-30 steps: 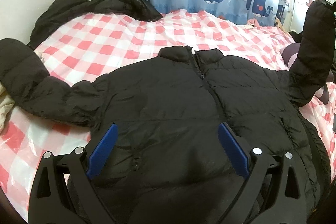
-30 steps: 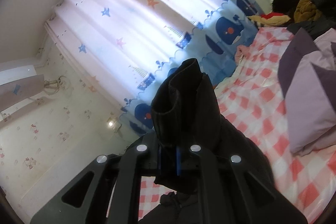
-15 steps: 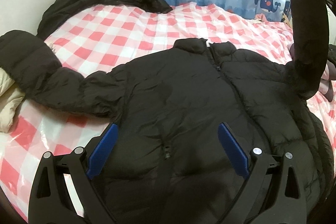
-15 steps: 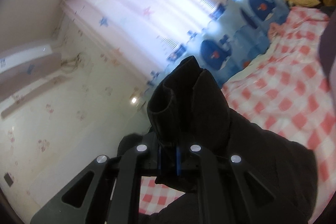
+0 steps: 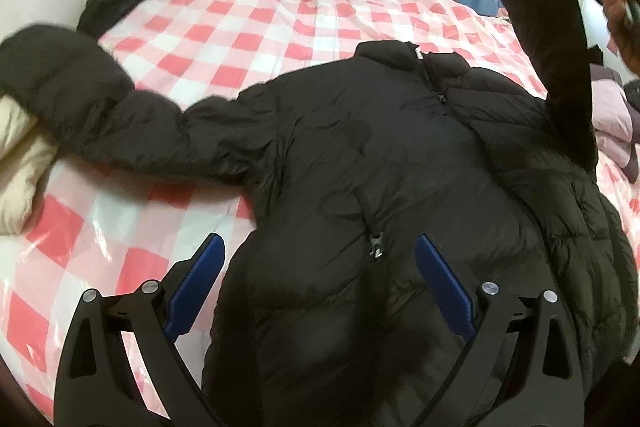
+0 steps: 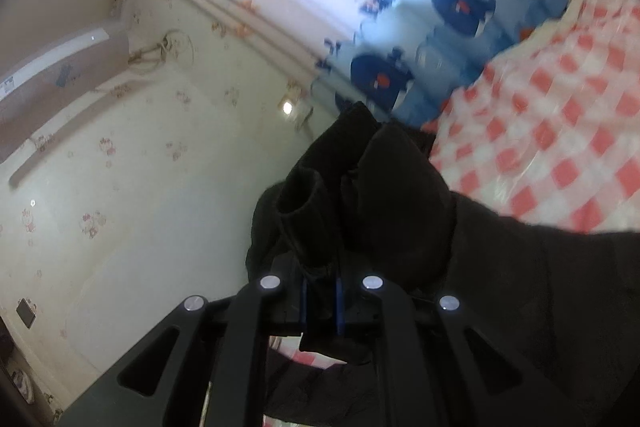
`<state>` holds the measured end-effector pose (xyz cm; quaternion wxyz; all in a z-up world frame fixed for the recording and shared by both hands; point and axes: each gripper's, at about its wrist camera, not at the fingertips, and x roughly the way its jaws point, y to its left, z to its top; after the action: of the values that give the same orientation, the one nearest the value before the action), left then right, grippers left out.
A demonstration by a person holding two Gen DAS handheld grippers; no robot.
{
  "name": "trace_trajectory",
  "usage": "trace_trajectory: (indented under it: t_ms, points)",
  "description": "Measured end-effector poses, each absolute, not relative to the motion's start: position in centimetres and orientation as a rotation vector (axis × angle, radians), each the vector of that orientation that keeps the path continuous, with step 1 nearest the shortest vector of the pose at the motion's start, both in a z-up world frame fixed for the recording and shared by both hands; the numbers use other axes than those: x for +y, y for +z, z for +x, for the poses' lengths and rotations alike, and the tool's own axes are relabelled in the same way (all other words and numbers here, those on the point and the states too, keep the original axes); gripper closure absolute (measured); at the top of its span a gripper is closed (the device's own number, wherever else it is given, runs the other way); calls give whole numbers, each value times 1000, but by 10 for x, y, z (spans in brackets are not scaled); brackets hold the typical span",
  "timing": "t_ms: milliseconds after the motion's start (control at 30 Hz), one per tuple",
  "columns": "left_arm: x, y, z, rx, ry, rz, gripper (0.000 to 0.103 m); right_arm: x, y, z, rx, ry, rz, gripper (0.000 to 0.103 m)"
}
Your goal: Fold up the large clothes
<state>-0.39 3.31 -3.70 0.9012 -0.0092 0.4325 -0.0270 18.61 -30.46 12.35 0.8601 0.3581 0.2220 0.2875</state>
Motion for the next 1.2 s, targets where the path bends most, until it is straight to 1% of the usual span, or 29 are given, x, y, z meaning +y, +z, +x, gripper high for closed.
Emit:
trace_trajectory:
  t_ms: [233,300,333,500,733,800,833,867,900,933,967,1033,1067,1133,1200]
  points:
    - [62,-41,-2,935,-38,-133,11,-217,59,198,622,611,607,92]
    - [65,-41,-3,939,-33,-149,11,-192,32,202,682,598,548,92]
    - [67,-41,-3,940,-31,-157,11,-182,18,203,711,590,525,90]
    - [65,-40,-2,943,-44,-161,11,-149,-34,213,812,575,475,90]
    - [65,-40,-1,952,-57,-174,11,-114,-71,216,901,586,380,90]
    - [65,-41,0,956,-59,-181,11,-108,-85,221,971,592,369,84]
    - [65,-41,0,958,-59,-183,11,-107,-91,224,999,600,377,73]
    - [64,-41,1,961,-59,-182,11,-105,-100,226,1042,612,385,58]
    - [64,-41,1,962,-60,-180,11,-102,-105,228,1076,624,384,51]
    - [63,-42,2,964,-59,-177,11,-99,-111,228,1107,645,378,41]
    - [63,-43,2,965,-57,-176,11,-97,-111,227,1117,657,370,36]
    - [62,-44,4,971,-54,-177,11,-95,-108,225,1139,688,371,30]
    - [62,-44,5,972,-53,-178,11,-98,-103,223,1131,702,388,29]
    - [62,-41,6,954,-47,-178,11,-110,-82,214,1069,738,422,29]
    - [61,-31,6,895,-30,-156,11,-140,-48,196,945,733,415,29]
